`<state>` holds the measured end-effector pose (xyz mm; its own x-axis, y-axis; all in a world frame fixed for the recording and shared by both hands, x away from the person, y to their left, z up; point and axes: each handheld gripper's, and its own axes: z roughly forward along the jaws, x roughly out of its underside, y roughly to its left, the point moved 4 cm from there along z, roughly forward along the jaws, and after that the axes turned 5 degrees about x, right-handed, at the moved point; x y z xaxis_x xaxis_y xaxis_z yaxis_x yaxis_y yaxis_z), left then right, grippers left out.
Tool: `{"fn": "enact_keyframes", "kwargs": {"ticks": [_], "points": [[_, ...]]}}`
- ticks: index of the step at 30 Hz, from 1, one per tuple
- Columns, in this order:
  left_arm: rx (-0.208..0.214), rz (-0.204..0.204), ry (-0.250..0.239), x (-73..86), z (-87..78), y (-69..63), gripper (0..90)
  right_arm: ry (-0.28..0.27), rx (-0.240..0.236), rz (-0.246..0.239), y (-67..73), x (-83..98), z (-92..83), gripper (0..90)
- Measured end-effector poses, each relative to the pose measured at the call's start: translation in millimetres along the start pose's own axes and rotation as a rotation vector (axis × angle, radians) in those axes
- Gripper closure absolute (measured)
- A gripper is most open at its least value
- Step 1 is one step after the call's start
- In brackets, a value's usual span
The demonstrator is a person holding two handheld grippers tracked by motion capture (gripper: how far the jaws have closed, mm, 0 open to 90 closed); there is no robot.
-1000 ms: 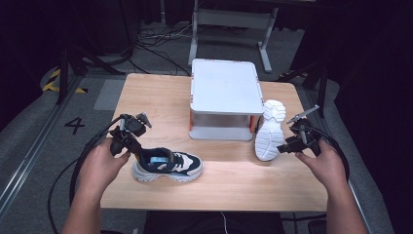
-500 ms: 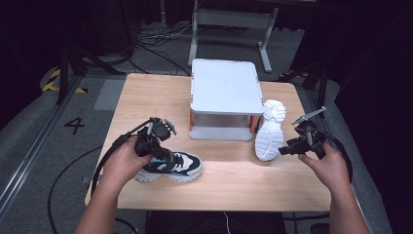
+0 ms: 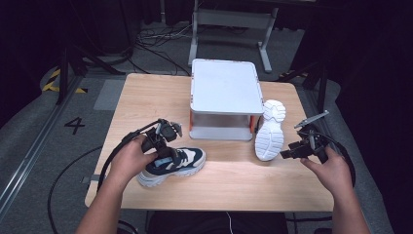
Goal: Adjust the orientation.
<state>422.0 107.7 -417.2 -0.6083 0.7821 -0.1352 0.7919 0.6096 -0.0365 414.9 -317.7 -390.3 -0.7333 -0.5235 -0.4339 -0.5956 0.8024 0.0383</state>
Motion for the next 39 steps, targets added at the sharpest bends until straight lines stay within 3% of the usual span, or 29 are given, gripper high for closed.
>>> {"fn": "enact_keyframes", "kwargs": {"ticks": [6,10,14,16,17,19,21,23,27,31,35,36,37,39], "points": [[0.049,-0.058,-0.084,-30.5,-8.7,-13.6,76.5,-0.005,0.004,0.002,0.3,1.7,-2.3,44.5],[0.016,-0.059,-0.084,-63.8,0.8,-24.6,76.6,-0.010,0.005,0.005,0.3,3.3,-4.1,44.4],[-0.032,-0.073,-0.074,-84.5,15.5,-24.7,76.2,-0.011,0.008,0.011,-1.2,4.8,-4.2,44.4],[0.000,-0.094,-0.095,-87.5,17.8,-22.7,74.4,-0.006,0.008,0.011,-1.7,5.2,-3.1,44.5],[0.019,-0.087,-0.109,-86.8,15.5,-22.3,71.9,-0.006,0.008,0.011,-1.6,5.3,-2.2,44.4],[0.036,-0.087,-0.168,-82.3,6.2,-22.4,55.9,-0.001,0.005,0.005,-1.4,5.4,-0.8,44.4],[0.038,-0.098,-0.184,-77.6,-0.6,-23.1,51.3,0.002,0.004,0.005,-1.0,5.3,-0.6,44.4],[0.037,-0.072,-0.212,-65.3,-14.6,-25.9,47.9,0.001,0.006,0.003,-0.2,5.3,-1.2,44.3],[0.021,-0.040,-0.178,-31.4,-36.9,-36.4,46.5,-0.005,0.006,0.002,0.7,5.0,-4.1,44.1],[0.063,-0.048,-0.144,-15.4,-42.1,-41.4,46.4,-0.013,0.005,-0.005,2.7,3.0,-6.4,44.0],[0.079,-0.028,-0.086,-17.6,-30.0,-48.3,49.7,-0.013,0.002,-0.016,5.2,0.6,-6.3,43.9],[0.109,-0.035,-0.068,-18.9,-25.6,-49.6,53.9,-0.013,0.001,-0.018,5.5,-0.1,-5.9,43.9],[0.129,-0.058,-0.052,-19.8,-22.2,-50.3,63.7,-0.012,-0.002,-0.022,5.5,-0.7,-5.4,43.9],[0.139,-0.076,-0.035,-21.2,-18.4,-50.5,71.3,-0.013,-0.001,-0.028,5.0,-1.2,-4.7,43.9]]}}
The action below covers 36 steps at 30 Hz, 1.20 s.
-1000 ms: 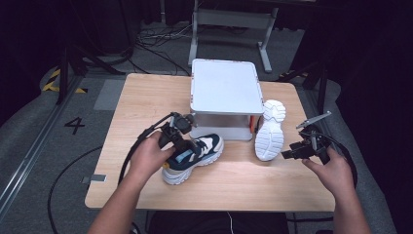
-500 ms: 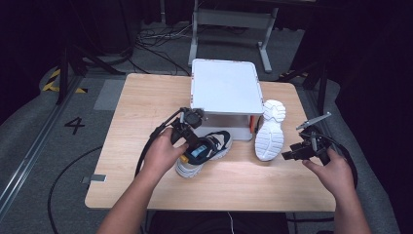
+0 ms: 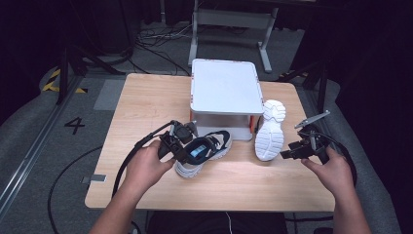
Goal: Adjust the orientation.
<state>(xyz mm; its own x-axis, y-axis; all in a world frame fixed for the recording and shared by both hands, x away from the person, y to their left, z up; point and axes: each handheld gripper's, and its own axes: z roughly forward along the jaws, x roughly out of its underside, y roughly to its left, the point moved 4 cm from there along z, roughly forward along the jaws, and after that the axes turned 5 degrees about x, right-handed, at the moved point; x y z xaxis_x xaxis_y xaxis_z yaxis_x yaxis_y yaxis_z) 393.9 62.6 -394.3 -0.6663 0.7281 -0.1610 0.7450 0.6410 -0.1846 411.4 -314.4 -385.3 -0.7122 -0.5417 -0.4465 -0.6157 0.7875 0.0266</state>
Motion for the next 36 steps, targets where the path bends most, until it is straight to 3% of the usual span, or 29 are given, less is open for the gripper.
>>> {"fn": "enact_keyframes", "kwargs": {"ticks": [3,6,9,13,18,23,26,29,30,33,36], "points": [[-0.016,0.015,0.002,-1.3,1.4,-3.3,80.5,0.003,-0.001,0.009,-0.8,0.3,-0.7,44.0],[-0.005,0.072,0.008,-4.3,-0.2,-18.5,84.7,-0.003,0.001,0.006,-2.2,1.3,-1.9,44.0],[0.029,0.158,0.021,-9.4,0.0,-41.1,84.7,-0.005,0.000,0.013,-1.9,2.6,-3.7,44.0],[0.085,0.321,0.057,-20.6,8.3,-77.3,84.5,-0.004,-0.001,0.017,-1.2,4.9,-4.1,43.9],[0.147,0.438,0.070,-38.7,25.5,-110.2,84.7,-0.002,-0.006,0.023,-1.2,8.9,-4.1,43.9],[0.203,0.458,0.104,-43.0,34.0,-117.8,81.1,-0.003,-0.003,0.031,-2.9,13.4,-6.0,43.9],[0.245,0.449,0.075,-38.3,26.2,-121.9,61.1,-0.009,-0.003,0.040,-4.7,14.6,-7.9,43.8],[0.227,0.445,0.043,-32.8,14.9,-126.5,51.8,-0.009,-0.005,0.039,-4.6,14.2,-7.9,43.7],[0.196,0.454,-0.003,-31.7,6.5,-128.6,50.3,-0.013,-0.012,0.021,-3.1,12.9,-7.2,43.6],[0.117,0.450,-0.068,-37.1,5.2,-125.6,45.3,-0.011,-0.017,0.018,-0.9,11.6,-6.8,43.4],[0.117,0.448,-0.077,-43.4,12.8,-122.5,41.5,-0.008,-0.019,0.010,1.3,10.8,-5.5,43.4]]}}
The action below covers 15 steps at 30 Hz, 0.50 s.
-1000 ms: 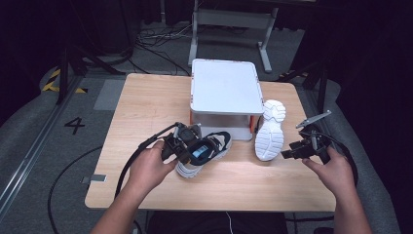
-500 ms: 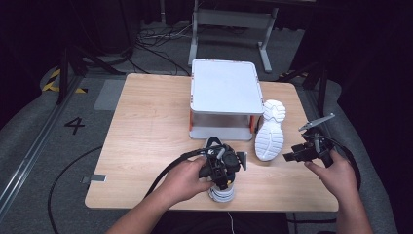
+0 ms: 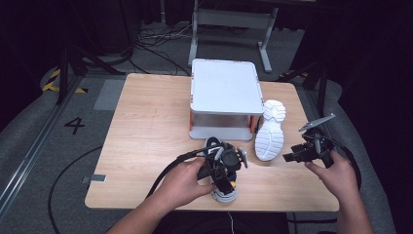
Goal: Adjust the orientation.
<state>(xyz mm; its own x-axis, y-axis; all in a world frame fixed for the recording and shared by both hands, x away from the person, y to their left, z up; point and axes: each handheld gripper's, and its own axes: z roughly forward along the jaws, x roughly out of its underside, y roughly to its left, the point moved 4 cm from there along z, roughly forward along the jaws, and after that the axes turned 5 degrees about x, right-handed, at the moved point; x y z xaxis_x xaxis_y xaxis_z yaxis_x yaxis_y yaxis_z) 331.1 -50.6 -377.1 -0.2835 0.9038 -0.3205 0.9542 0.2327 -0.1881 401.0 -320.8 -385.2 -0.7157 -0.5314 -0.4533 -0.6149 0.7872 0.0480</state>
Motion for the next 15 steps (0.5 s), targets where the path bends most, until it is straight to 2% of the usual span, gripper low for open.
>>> {"fn": "enact_keyframes", "kwargs": {"ticks": [2,3,4,5,6,7,8,10,11,12,15], "points": [[0.025,0.011,0.017,-3.4,11.3,7.2,40.4,-0.001,-0.005,-0.013,1.3,-0.6,1.8,43.1],[0.034,0.001,0.028,-5.0,18.6,12.3,40.5,0.002,-0.012,-0.021,2.7,-0.9,2.7,42.9],[0.057,-0.026,0.044,-7.0,29.3,18.7,41.1,0.004,-0.019,-0.031,4.1,-1.1,3.9,43.0],[0.080,-0.030,0.056,-7.8,35.7,21.6,43.4,0.010,-0.019,-0.036,5.2,-1.5,5.8,43.0],[0.080,-0.030,0.056,-7.8,35.7,21.6,46.1,0.014,-0.019,-0.036,5.7,-1.6,6.8,43.0],[0.107,-0.028,0.070,-8.2,43.2,23.6,50.4,0.017,-0.018,-0.038,5.6,-1.6,7.8,43.0],[0.106,-0.033,0.110,-8.0,54.2,25.4,53.8,0.019,-0.018,-0.040,5.2,-1.4,8.2,43.1],[0.111,-0.036,0.125,-8.1,59.0,26.0,58.0,0.018,-0.017,-0.035,4.0,-1.0,8.1,43.5],[0.131,-0.036,0.143,-7.9,64.0,25.9,66.0,0.015,-0.020,-0.031,3.4,-0.8,7.9,43.8],[0.156,-0.032,0.149,-7.4,67.0,24.3,67.6,0.014,-0.022,-0.030,3.3,-0.7,7.6,43.9],[0.142,-0.025,0.153,-6.6,65.1,22.1,71.9,0.012,-0.022,-0.031,3.5,-0.6,7.1,43.9]]}}
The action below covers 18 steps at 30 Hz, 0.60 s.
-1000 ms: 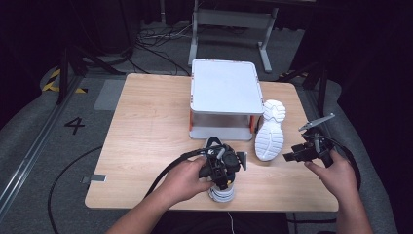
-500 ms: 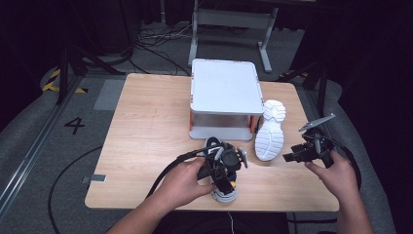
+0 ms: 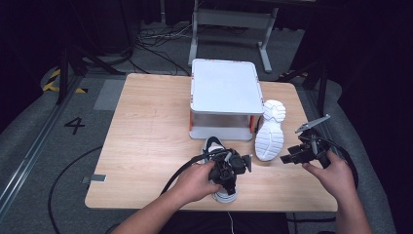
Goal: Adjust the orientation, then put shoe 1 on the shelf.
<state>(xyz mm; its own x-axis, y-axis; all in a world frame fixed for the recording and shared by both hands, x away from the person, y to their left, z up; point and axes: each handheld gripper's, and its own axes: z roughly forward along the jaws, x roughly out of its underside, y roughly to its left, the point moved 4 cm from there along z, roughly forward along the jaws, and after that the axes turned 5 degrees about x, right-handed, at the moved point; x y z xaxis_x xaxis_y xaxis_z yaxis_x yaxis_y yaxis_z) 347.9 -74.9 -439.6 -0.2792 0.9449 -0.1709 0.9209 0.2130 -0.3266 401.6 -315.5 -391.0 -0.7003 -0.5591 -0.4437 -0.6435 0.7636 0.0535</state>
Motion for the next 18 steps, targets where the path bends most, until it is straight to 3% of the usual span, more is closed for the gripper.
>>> {"fn": "enact_keyframes", "kwargs": {"ticks": [4,7,11,14,18], "points": [[-0.064,0.056,0.006,2.5,-13.9,-6.6,72.8,-0.008,-0.002,-0.001,0.4,-0.3,-2.0,44.0],[-0.124,0.079,-0.010,4.2,-32.5,-2.3,72.7,-0.015,-0.002,0.004,-0.9,-1.0,-2.7,44.0],[-0.182,0.064,-0.030,3.7,-50.3,23.4,72.6,-0.011,-0.002,0.009,-0.5,1.0,-0.9,44.0],[-0.174,0.088,-0.046,2.1,-55.4,43.4,72.4,-0.005,-0.002,0.013,0.0,3.2,-0.1,44.0],[-0.183,0.074,-0.045,-0.4,-56.6,71.9,72.0,-0.006,0.007,0.021,-1.2,7.8,-2.1,44.1]]}}
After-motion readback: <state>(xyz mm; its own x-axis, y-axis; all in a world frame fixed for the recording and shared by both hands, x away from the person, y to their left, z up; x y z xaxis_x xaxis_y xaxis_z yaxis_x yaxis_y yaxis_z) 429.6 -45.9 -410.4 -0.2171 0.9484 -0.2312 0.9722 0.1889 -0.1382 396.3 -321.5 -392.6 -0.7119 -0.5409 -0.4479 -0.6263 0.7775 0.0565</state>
